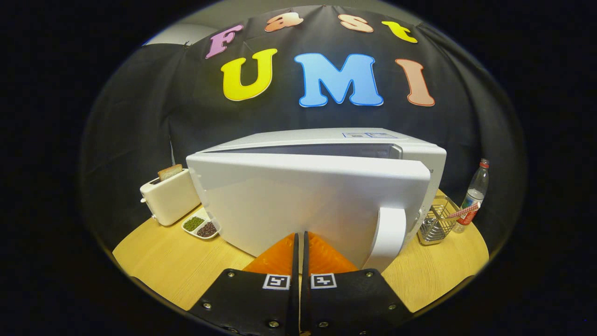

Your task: Open the microwave, put the food inside, and close the microwave door.

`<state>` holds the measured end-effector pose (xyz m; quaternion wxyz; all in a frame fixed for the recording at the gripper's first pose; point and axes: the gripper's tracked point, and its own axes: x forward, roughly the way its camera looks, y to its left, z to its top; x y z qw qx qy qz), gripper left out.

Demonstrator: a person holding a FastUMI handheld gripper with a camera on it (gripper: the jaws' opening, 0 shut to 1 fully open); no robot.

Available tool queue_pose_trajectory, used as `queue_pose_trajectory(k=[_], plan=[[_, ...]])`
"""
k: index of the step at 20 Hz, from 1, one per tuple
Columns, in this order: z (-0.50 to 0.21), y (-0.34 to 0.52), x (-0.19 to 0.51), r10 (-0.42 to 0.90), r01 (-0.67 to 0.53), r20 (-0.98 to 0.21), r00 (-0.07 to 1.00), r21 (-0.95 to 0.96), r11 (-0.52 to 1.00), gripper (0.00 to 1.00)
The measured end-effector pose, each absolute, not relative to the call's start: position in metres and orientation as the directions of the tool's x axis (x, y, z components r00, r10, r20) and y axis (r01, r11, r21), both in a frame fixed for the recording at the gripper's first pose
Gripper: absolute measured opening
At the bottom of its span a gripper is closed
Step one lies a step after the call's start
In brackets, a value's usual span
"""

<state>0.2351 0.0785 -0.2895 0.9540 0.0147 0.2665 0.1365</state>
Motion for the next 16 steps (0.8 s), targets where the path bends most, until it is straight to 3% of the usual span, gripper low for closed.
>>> queue_pose_trajectory(k=[16], plan=[[-0.293, 0.074, 0.278, 0.210, -0.197, -0.479, 0.852, 0.079, 0.977, 0.02]])
